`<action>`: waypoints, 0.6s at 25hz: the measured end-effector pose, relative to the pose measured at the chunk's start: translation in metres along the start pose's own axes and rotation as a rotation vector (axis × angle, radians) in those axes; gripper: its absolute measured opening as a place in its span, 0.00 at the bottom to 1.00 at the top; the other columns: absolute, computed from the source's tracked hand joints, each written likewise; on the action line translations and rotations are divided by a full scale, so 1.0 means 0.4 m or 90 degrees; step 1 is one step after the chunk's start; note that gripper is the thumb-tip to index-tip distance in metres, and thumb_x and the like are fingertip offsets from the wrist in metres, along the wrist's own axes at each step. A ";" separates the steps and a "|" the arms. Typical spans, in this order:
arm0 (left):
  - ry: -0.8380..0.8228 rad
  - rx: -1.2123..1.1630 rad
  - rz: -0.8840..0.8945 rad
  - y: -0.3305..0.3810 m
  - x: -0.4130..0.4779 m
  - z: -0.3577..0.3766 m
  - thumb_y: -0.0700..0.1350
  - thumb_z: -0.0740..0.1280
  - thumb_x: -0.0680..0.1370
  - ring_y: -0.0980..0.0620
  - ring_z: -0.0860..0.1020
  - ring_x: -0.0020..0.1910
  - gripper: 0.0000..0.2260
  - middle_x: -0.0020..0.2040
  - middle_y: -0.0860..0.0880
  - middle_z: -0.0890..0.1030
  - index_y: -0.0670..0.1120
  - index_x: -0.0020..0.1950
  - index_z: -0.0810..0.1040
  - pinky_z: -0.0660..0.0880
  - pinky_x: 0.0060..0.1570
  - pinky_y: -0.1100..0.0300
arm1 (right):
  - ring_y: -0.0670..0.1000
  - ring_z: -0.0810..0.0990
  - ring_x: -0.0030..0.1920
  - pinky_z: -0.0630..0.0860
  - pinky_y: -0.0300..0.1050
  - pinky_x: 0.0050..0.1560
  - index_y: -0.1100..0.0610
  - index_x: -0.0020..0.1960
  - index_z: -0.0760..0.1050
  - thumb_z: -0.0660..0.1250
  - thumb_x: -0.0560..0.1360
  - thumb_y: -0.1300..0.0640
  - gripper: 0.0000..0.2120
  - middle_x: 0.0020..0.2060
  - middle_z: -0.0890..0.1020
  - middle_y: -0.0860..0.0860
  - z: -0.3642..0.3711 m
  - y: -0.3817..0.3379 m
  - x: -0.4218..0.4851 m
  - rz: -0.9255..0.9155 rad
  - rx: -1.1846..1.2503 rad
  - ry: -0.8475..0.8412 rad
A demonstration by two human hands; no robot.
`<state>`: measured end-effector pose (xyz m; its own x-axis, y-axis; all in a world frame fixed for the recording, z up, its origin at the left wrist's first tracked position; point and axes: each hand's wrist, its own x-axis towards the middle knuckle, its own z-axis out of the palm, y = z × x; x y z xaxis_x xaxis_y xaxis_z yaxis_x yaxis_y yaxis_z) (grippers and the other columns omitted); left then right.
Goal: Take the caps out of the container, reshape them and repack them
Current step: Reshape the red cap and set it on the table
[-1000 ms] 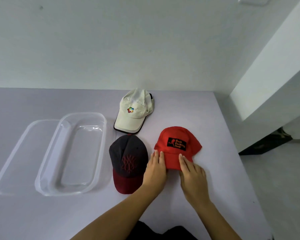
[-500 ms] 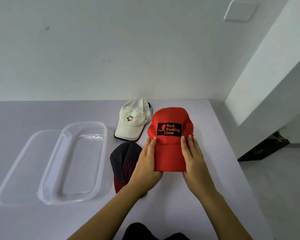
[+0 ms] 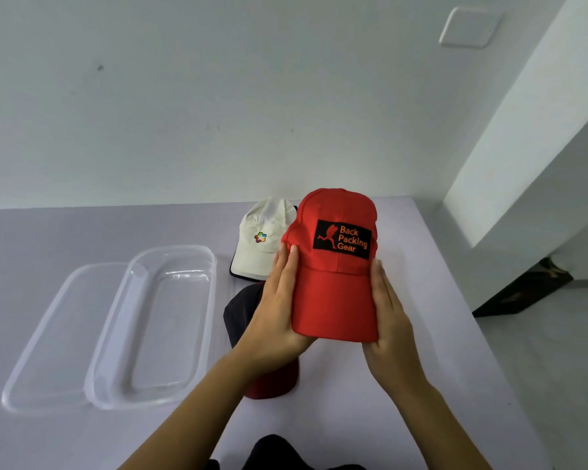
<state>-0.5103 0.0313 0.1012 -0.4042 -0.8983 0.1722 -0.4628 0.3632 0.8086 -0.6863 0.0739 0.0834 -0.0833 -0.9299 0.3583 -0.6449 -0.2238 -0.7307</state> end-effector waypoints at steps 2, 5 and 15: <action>0.004 -0.112 -0.013 0.038 -0.004 -0.007 0.56 0.65 0.68 0.57 0.51 0.77 0.45 0.79 0.53 0.49 0.54 0.77 0.41 0.57 0.74 0.56 | 0.46 0.64 0.72 0.67 0.41 0.69 0.43 0.74 0.46 0.59 0.75 0.55 0.33 0.74 0.63 0.47 0.007 -0.043 0.001 0.029 0.146 0.023; 0.002 -0.277 -0.029 0.099 -0.015 -0.013 0.54 0.64 0.69 0.73 0.62 0.69 0.43 0.71 0.66 0.57 0.50 0.77 0.43 0.63 0.62 0.75 | 0.35 0.69 0.66 0.68 0.28 0.61 0.43 0.75 0.50 0.59 0.74 0.61 0.34 0.66 0.67 0.27 0.014 -0.100 0.007 0.050 0.273 0.040; -0.100 -0.059 0.002 0.044 -0.037 -0.072 0.60 0.60 0.70 0.61 0.48 0.77 0.38 0.79 0.54 0.47 0.60 0.75 0.44 0.53 0.74 0.62 | 0.39 0.64 0.70 0.66 0.40 0.69 0.47 0.75 0.53 0.59 0.75 0.63 0.32 0.71 0.66 0.52 -0.053 -0.025 0.022 0.032 0.147 0.003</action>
<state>-0.4897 0.0437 0.1293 -0.5266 -0.8453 0.0906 -0.3892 0.3344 0.8583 -0.6966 0.0741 0.1061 -0.1149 -0.9405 0.3199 -0.4484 -0.2383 -0.8615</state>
